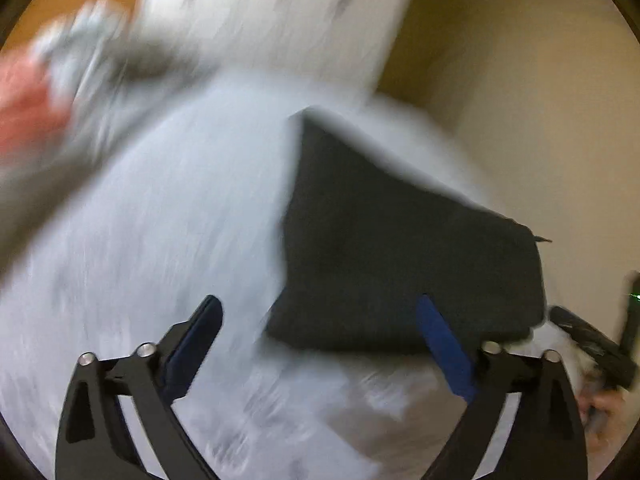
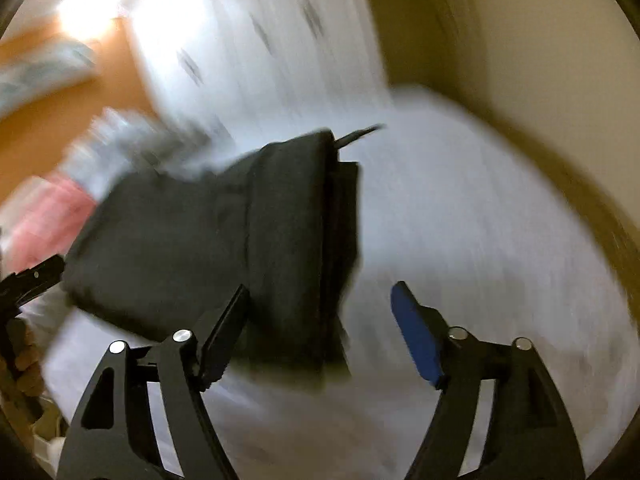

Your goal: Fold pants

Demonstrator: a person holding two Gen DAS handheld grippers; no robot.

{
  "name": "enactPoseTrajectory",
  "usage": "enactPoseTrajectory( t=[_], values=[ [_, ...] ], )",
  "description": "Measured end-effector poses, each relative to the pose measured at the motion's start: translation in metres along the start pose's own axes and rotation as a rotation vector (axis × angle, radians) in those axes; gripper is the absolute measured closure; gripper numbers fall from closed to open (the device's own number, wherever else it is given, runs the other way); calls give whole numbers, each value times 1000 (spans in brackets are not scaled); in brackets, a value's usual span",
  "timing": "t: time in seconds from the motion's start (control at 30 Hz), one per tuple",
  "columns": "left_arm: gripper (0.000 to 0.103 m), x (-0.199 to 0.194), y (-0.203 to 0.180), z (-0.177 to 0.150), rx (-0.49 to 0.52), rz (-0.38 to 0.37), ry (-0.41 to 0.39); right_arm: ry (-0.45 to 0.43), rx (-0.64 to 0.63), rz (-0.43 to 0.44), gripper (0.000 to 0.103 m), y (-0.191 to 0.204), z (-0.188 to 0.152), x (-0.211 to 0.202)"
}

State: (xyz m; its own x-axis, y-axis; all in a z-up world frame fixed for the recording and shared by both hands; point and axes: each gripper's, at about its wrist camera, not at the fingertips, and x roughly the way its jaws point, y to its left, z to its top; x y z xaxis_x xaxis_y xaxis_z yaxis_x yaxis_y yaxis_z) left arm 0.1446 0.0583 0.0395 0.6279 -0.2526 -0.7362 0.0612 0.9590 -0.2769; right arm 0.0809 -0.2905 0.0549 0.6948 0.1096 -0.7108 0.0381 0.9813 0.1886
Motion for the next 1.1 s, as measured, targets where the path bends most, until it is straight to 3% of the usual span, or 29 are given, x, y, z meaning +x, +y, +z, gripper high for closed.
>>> enactPoseTrajectory(
  t=[0.03,0.07,0.17,0.23,0.3,0.33,0.43,0.5,0.63,0.7,0.73,0.77,0.8,0.83,0.97,1.03,1.07,1.1],
  values=[
    [29,32,19,-17,-51,6,88,68,23,-23,39,-10,-17,21],
    [29,48,33,-30,-93,-4,124,91,29,-3,39,-17,-30,30],
    [29,66,50,-47,-145,10,121,129,-4,-22,39,-20,-51,44],
    [27,67,46,-43,-141,8,112,92,-7,-1,28,-17,-44,42],
    [23,64,37,-32,-111,-18,55,27,22,14,20,-17,-34,39],
    [15,62,38,-29,-105,-25,32,22,37,27,19,-17,-26,45],
    [15,73,37,-18,-111,-74,19,46,101,110,16,-24,-10,71],
    [15,91,43,-5,-154,-90,51,78,163,122,15,-29,-10,89],
    [16,131,70,2,-346,-138,89,162,246,110,14,-39,-15,128],
    [26,144,73,-2,-380,-164,111,194,269,144,19,-39,-21,143],
    [63,144,68,-2,-340,-146,95,175,242,143,47,-35,-20,146],
    [86,147,59,0,-268,-155,122,187,193,186,64,-28,-17,151],
    [90,146,52,2,-241,-156,138,190,151,195,69,-21,-11,152],
    [92,136,49,4,-238,-163,105,176,131,188,74,-17,-6,149],
    [91,111,40,9,-219,-198,68,65,49,201,76,-6,22,113],
    [81,127,41,0,-190,-129,125,83,9,141,70,-8,18,121],
    [77,137,43,-6,-180,-86,151,156,25,95,66,-16,6,142],
    [74,140,44,-12,-178,-72,147,198,63,73,53,-26,-6,157]
  ],
)
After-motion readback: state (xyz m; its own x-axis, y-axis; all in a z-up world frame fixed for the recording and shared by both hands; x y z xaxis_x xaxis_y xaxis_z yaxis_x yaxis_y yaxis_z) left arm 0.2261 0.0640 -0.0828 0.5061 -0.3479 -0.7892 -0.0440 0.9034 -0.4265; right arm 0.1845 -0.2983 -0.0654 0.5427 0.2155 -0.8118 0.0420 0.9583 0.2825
